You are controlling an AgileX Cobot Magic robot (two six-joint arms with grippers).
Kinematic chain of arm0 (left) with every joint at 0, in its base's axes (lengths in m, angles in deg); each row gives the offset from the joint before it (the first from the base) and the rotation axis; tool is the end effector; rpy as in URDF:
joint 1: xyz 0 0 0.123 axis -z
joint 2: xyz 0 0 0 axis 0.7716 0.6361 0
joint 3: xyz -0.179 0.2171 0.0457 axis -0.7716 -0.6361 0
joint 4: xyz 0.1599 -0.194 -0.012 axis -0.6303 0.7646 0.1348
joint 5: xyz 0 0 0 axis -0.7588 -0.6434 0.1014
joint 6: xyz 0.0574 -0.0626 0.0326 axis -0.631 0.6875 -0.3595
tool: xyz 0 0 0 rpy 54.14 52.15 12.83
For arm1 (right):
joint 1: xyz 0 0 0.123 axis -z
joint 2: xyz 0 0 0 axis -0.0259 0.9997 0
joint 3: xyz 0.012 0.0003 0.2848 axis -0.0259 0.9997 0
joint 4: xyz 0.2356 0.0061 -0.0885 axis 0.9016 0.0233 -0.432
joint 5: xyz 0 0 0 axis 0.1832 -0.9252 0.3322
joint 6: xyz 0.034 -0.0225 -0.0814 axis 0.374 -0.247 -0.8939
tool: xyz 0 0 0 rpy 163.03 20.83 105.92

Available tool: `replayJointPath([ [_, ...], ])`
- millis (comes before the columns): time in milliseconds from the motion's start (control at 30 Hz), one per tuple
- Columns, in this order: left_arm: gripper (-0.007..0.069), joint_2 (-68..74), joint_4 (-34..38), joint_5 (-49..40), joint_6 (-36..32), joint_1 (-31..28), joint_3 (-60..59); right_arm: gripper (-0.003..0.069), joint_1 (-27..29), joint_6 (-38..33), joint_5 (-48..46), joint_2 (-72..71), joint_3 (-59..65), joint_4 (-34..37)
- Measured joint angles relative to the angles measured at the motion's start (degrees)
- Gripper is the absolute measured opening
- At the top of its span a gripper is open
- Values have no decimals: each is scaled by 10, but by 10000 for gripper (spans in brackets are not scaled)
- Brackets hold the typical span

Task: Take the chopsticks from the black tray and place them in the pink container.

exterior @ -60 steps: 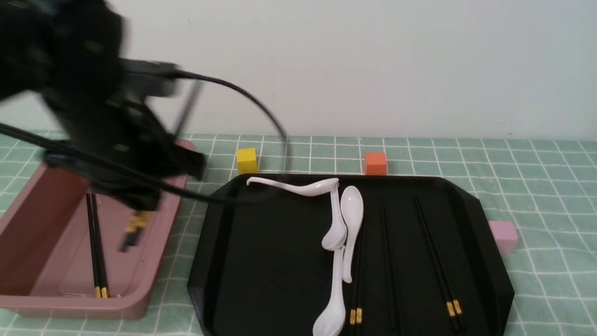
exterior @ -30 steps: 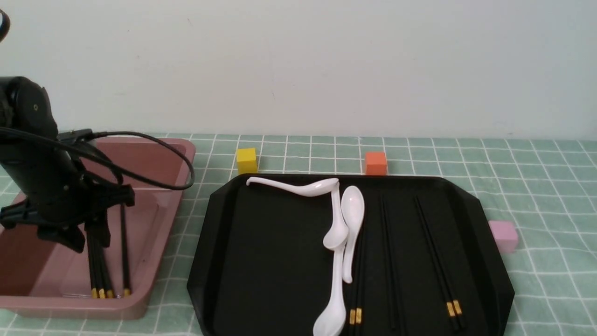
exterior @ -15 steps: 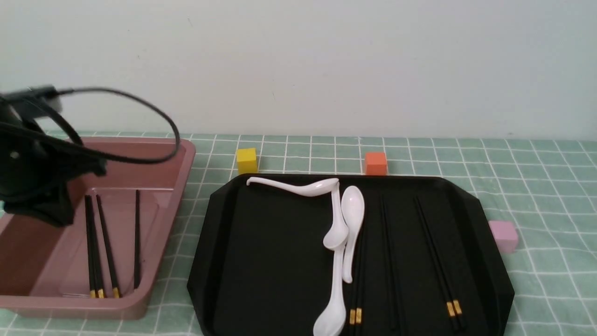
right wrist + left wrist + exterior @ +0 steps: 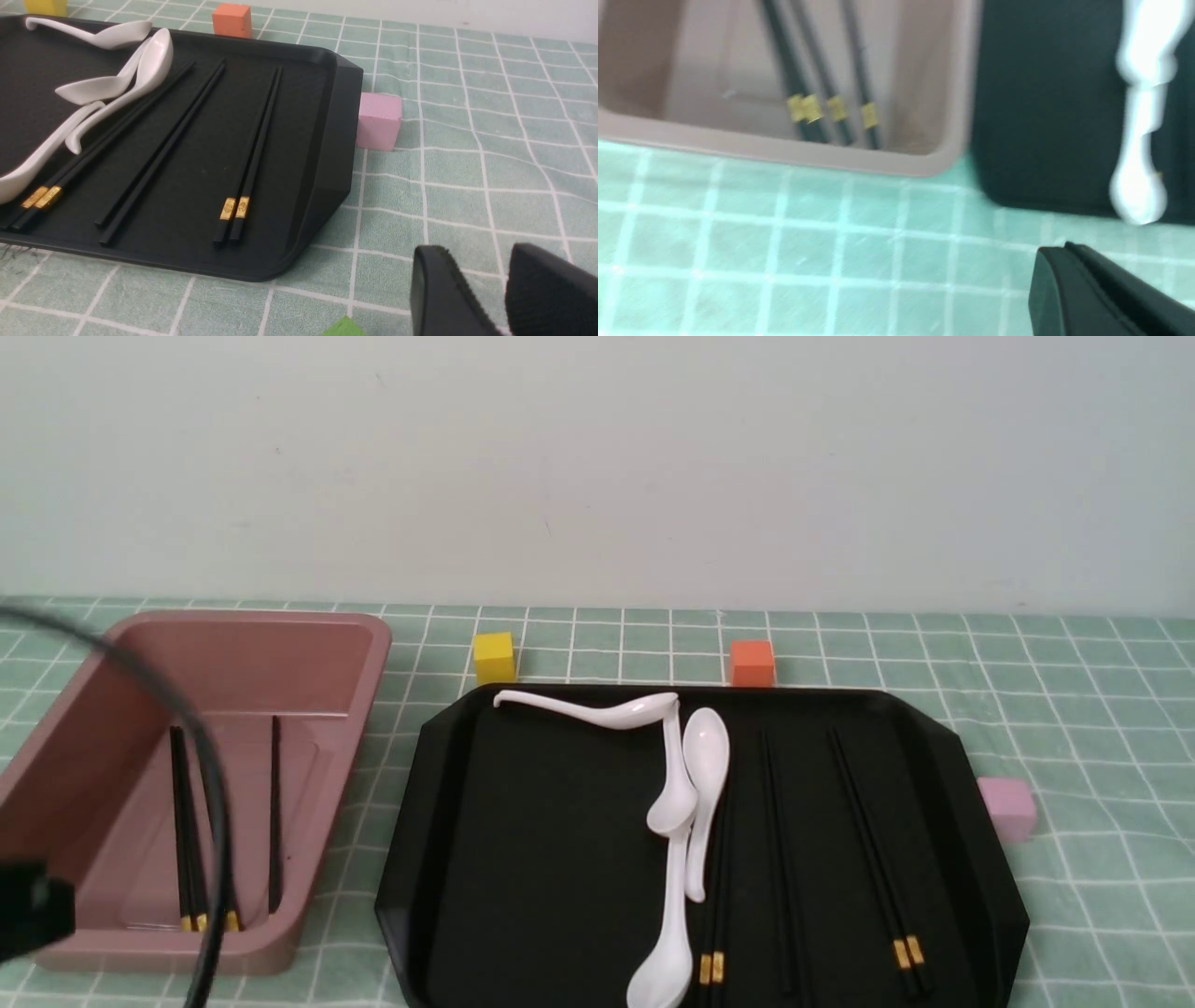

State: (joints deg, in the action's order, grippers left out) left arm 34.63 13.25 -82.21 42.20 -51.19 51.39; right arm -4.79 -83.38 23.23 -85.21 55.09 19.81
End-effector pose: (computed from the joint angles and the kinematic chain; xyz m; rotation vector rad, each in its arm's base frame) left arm 0.1034 -0.0227 0.3220 -0.1918 2.3152 -0.4381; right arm 0.0526 0.0047 0.1747 -0.0893 1.8550 0.0689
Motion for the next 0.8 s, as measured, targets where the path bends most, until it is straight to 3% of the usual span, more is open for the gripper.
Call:
replayJointPath([
  [300, -13, -250, 52, 165, -10, 0, -160, 240, 0, 0, 0, 0, 0, 0],
  [567, -13, -300, 48, 174, -10, 0, -195, 240, 0, 0, 0, 0, 0, 0],
  [800, -13, -300, -13, 182, -10, 0, -221, 240, 0, 0, 0, 0, 0, 0],
])
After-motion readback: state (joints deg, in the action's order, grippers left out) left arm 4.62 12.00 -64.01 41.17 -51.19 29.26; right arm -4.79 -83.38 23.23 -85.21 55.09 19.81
